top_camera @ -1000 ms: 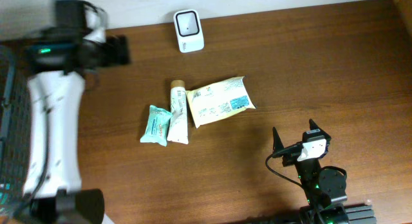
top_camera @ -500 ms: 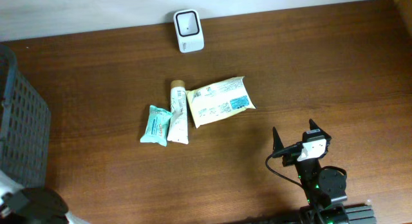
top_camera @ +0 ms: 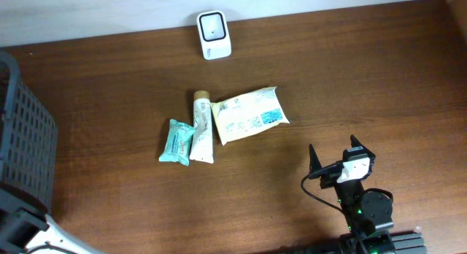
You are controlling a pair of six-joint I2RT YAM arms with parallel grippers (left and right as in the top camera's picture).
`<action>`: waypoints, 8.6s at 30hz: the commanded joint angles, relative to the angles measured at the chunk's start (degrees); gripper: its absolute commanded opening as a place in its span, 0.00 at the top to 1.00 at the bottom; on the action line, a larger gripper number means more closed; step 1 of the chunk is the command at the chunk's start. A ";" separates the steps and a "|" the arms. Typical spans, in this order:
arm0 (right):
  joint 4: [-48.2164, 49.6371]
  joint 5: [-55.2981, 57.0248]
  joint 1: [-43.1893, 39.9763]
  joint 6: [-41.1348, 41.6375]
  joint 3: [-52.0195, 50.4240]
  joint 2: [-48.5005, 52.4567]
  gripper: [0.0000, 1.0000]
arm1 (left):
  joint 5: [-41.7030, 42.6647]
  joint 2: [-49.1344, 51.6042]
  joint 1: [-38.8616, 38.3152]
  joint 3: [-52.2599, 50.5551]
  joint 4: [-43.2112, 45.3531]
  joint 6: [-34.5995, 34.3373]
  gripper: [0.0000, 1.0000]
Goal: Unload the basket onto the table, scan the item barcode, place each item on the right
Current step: 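Return the left gripper to the basket and grasp the orange snack bar, then place the orange snack bar on the table left of the wipes, then grasp the small green tissue pack in the basket with the left gripper, then set the small tissue pack on the table left of the snack bar, then reach the right gripper to the white bag and grasp its corner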
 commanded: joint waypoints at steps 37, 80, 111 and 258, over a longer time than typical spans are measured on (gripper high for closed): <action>-0.15 0.13 0.37 0.26 -0.48 -0.37 0.01 | 20.59 -31.39 0.13 -1.42 7.67 -15.30 1.00; -0.15 0.13 0.37 0.26 -0.48 -0.33 0.01 | 6.43 -18.73 -39.04 22.16 -25.97 -23.17 0.01; -0.15 0.13 0.37 0.26 -0.48 -0.33 0.01 | -6.97 -21.97 4.28 -38.18 -2.95 -33.97 0.27; -39.95 -25.20 -3.02 -10.91 76.98 82.47 0.01 | 18.38 -55.56 -13.57 -37.09 11.43 -10.64 0.01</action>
